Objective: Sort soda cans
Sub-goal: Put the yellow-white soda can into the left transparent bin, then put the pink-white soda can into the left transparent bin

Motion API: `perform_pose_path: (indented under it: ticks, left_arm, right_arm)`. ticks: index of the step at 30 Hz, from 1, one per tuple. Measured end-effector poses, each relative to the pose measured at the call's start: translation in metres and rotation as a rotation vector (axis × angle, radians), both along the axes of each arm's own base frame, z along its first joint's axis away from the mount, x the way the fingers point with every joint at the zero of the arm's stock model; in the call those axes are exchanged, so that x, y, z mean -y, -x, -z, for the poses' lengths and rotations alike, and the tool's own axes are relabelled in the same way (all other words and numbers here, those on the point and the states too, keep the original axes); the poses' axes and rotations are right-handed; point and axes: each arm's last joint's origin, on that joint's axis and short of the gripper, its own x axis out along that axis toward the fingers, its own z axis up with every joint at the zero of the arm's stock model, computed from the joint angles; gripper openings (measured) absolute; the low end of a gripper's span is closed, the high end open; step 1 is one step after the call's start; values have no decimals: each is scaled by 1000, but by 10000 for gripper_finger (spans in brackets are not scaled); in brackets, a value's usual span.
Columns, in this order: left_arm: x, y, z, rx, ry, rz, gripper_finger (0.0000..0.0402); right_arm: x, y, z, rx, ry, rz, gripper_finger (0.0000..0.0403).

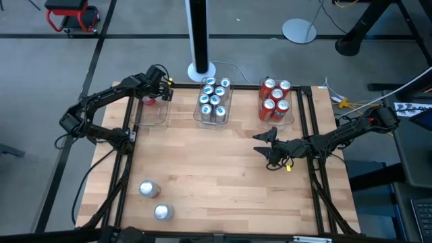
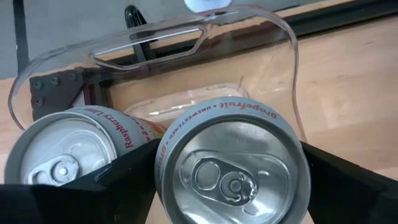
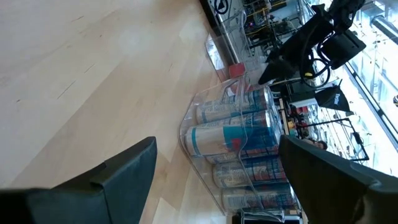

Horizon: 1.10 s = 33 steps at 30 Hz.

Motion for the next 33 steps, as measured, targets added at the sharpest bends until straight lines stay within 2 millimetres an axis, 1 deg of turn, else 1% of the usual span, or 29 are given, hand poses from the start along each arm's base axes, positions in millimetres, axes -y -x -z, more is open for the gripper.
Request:
perform_pose_path:
  ticks: [4,15,22,28,33]
  left_arm:
    - [0,0,0,-7,-13,-23,325]
    - [0,1,0,-21,-15,-13,326]
    - [-3,2,2,-82,-87,-81,329]
    - [-2,0,5,-47,-32,-37,333]
    - [-2,0,5,-51,-27,-23,333]
  right_arm:
    - [0,0,0,0,0,0,335]
    - [0,0,0,0,0,0,335]
    - [0,0,0,0,0,0,335]
    - [0,0,0,-1,1,1,335]
    - [0,0,0,-2,2,2,335]
